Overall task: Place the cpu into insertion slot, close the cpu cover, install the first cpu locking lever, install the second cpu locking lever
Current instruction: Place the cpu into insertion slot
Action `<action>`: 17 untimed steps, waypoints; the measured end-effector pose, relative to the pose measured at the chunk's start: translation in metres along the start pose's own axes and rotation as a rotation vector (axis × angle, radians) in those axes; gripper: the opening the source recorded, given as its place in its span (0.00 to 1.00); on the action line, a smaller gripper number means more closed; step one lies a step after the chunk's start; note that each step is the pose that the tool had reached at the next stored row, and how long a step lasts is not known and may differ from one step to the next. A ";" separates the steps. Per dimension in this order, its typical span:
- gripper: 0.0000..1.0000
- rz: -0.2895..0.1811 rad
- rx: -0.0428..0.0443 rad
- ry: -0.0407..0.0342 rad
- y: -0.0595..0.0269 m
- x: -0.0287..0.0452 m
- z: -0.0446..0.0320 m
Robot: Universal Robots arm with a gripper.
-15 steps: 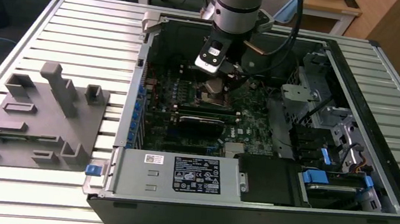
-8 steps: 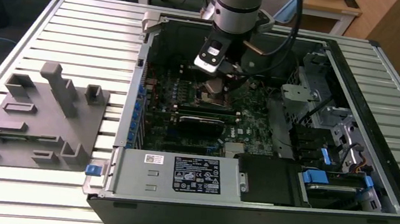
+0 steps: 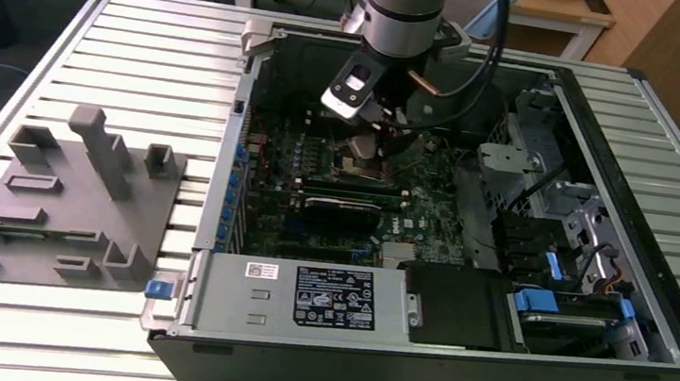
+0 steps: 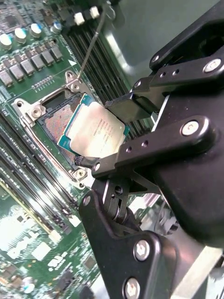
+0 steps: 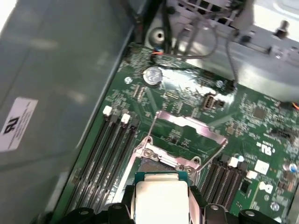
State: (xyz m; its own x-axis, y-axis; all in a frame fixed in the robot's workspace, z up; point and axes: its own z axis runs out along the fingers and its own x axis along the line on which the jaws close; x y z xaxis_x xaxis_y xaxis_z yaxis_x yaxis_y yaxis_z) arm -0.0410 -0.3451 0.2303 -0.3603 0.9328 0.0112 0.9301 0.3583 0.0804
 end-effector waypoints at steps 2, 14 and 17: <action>0.54 0.036 -0.0004 -0.0029 0.0000 0.0000 0.0001; 0.54 0.100 -0.0011 -0.0081 0.0000 0.0000 0.0003; 0.54 0.129 -0.0016 -0.0103 0.0000 0.0001 0.0005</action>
State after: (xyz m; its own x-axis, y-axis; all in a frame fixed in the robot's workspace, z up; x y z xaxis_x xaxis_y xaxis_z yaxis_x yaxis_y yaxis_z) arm -0.0410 -0.3450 0.2298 -0.2367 0.9715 0.0113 0.9686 0.2351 0.0805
